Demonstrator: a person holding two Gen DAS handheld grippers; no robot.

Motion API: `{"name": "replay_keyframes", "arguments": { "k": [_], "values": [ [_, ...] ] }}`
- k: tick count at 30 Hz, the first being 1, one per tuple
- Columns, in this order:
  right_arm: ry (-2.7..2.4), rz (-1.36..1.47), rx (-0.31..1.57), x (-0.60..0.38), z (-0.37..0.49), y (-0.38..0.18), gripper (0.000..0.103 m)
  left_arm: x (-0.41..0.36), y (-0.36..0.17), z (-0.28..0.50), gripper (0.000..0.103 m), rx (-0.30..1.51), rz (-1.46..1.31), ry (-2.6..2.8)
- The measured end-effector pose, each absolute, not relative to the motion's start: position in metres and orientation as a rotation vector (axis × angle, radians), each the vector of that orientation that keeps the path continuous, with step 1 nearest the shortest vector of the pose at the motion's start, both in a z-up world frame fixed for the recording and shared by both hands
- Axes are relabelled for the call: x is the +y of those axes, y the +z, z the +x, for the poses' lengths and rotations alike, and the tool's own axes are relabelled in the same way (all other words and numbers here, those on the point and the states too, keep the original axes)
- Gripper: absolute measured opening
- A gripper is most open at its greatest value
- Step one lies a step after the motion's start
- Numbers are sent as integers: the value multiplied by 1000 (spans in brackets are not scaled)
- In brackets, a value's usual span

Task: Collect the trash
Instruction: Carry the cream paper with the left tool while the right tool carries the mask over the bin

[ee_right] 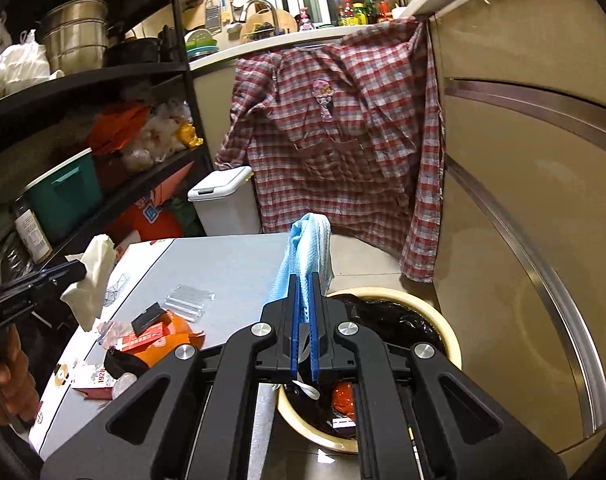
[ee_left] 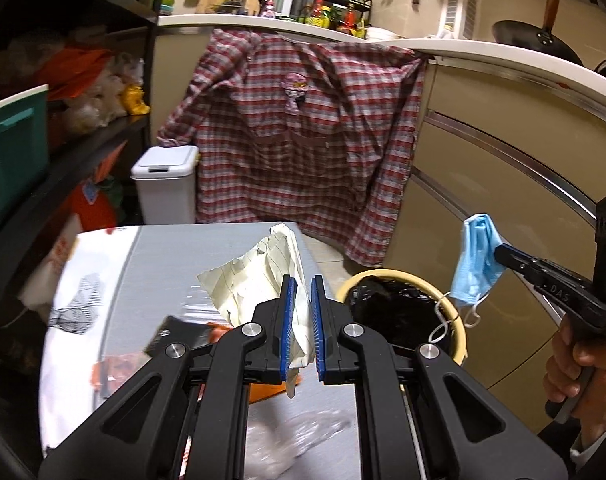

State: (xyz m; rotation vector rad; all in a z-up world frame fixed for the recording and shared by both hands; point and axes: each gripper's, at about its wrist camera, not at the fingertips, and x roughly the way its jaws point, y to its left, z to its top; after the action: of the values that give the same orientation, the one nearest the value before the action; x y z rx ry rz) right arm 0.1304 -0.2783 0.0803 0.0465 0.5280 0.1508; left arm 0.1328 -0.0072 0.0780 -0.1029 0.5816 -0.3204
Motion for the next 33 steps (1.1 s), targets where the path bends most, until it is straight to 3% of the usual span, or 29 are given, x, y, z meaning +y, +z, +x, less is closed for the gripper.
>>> {"name": "replay_keyframes", "arguments": {
  "k": [31, 33],
  "values": [
    [37, 129, 587, -340, 174, 58, 5, -155, 22, 195, 9, 726, -53, -536],
    [31, 131, 589, -342, 176, 58, 8, -160, 19, 197, 10, 741, -50, -549]
  ]
}}
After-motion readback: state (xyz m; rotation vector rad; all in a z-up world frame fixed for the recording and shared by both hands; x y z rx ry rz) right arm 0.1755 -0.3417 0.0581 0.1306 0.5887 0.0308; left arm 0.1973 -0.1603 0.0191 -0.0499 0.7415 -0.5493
